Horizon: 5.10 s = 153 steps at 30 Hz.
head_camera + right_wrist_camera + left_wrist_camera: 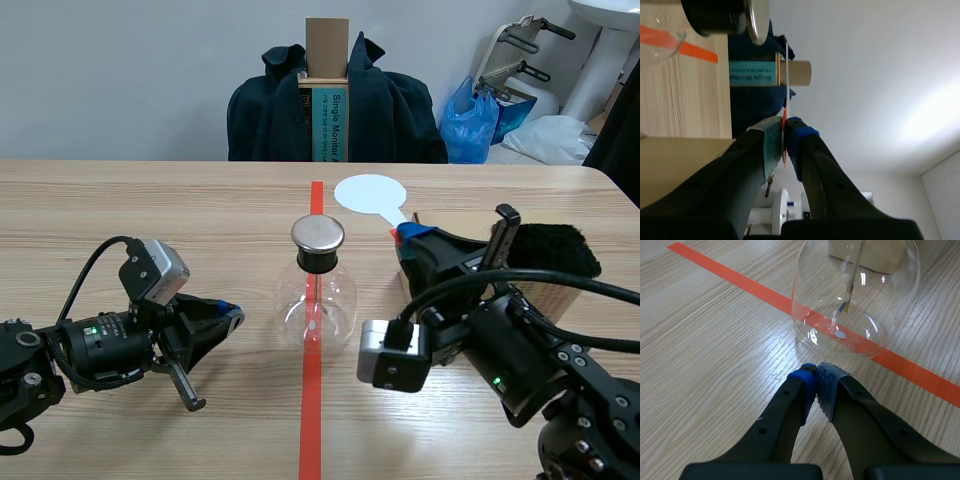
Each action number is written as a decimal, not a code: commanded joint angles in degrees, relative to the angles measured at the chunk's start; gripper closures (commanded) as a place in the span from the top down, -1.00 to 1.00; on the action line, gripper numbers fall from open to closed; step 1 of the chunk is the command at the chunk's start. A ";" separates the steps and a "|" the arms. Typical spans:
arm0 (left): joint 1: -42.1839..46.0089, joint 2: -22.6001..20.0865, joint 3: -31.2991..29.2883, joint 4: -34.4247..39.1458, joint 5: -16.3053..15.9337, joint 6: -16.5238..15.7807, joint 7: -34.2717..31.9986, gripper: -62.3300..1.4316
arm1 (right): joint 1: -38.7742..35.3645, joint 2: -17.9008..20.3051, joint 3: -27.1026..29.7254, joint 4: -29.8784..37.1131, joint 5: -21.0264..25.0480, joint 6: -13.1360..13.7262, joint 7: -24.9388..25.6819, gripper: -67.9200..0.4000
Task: Do the electroscope experiment.
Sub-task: 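Move the plate toward and away from the electroscope, then put the plate down on the right, then return to the home posture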
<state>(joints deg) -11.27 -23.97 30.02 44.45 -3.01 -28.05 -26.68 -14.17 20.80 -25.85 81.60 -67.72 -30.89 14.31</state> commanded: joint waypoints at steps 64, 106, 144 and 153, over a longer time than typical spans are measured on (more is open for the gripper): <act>0.15 0.09 -0.46 1.25 -0.57 0.13 -0.76 -0.87 | 0.04 0.63 1.79 -8.20 9.49 -0.79 -13.51 -0.97; 43.01 -22.25 -25.03 54.14 -16.35 1.77 5.03 1.00 | -17.18 11.93 20.00 19.08 50.56 -3.56 -7.17 0.52; 42.51 -20.68 -25.03 54.42 -16.94 3.54 6.99 1.00 | -17.42 12.98 36.85 28.98 82.73 43.06 -9.97 0.98; 42.53 -20.68 -25.03 54.42 -16.94 3.52 6.84 1.00 | -17.42 12.96 37.16 28.98 82.97 45.97 -10.12 1.00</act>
<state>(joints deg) 31.57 -44.93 4.75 98.65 -19.53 -24.43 -18.70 -32.25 33.04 10.44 110.52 14.83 15.49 3.53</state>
